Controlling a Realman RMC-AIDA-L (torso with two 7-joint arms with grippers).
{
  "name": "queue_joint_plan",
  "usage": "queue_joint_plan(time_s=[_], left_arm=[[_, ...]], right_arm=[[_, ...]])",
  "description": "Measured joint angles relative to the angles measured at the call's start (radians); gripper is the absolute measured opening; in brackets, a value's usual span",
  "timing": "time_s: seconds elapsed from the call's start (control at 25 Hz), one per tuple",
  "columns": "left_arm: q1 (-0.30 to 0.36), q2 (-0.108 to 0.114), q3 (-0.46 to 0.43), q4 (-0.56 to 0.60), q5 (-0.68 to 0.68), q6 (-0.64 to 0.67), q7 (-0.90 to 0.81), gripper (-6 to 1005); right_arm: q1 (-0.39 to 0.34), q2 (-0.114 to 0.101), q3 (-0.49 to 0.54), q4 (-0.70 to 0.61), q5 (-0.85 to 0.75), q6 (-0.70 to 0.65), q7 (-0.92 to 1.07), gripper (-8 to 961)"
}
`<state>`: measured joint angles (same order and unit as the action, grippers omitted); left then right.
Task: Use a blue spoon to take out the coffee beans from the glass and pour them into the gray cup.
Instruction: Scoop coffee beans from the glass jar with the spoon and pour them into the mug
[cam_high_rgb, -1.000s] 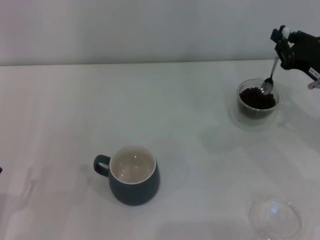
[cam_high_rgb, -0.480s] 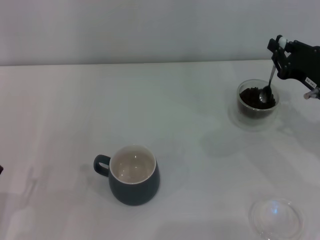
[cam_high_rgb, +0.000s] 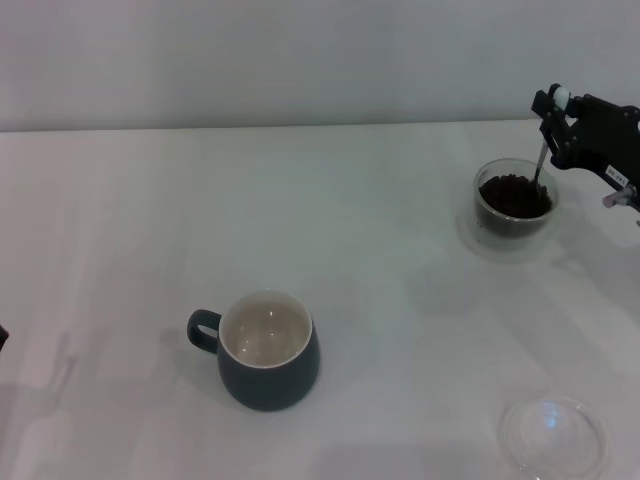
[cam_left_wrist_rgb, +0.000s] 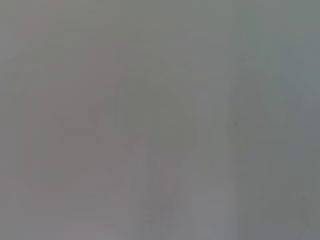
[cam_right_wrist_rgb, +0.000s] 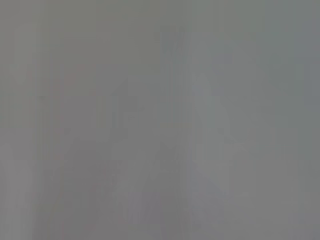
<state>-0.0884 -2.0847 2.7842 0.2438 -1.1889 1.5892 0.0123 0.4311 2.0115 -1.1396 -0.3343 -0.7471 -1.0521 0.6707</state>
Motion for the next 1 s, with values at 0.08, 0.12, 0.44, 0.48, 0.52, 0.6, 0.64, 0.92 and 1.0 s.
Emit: queue_joint_plan(time_s=[0.08,0.12,0.44,0.48,0.52,0.6,0.64,0.92,1.0], left_arm=[[0.000,0.000,0.001,0.000,0.000,0.000,0.000,892],[0.000,0.000,0.001,0.000,0.000,0.000,0.000,892],[0.002,-0.001,0.002,0.000,0.000,0.000,0.000,892],[0.002,-0.001,0.002,0.000,0.000,0.000,0.000,892],[0.002,-0.001,0.002,0.000,0.000,0.000,0.000,892],[0.003,-0.002,0.002,0.000,0.000,0.000,0.000,891],[0.003,-0.002,0.002,0.000,0.000,0.000,0.000,891],[0.004,-0.002,0.002,0.000,0.002,0.000,0.000,891],[0.004,-0.002,0.001,0.000,0.002,0.000,0.000,891]], right_arm=[[0.003,0.001,0.000,0.012,0.002,0.010,0.002,154],[0.005,0.001,0.000,0.017,0.003,0.012,0.004,154],[0.009,-0.001,0.000,0.026,0.006,0.023,0.094,155],[0.009,-0.001,0.000,0.026,0.007,0.028,0.105,155],[0.009,-0.002,0.000,0.026,0.007,0.033,0.117,155],[0.009,-0.001,0.000,0.026,0.008,0.053,0.148,155],[0.009,-0.001,0.001,0.026,0.009,0.061,0.162,155],[0.009,-0.001,0.012,0.020,0.029,0.115,0.300,155],[0.009,-0.001,0.018,0.017,0.036,0.123,0.317,155]])
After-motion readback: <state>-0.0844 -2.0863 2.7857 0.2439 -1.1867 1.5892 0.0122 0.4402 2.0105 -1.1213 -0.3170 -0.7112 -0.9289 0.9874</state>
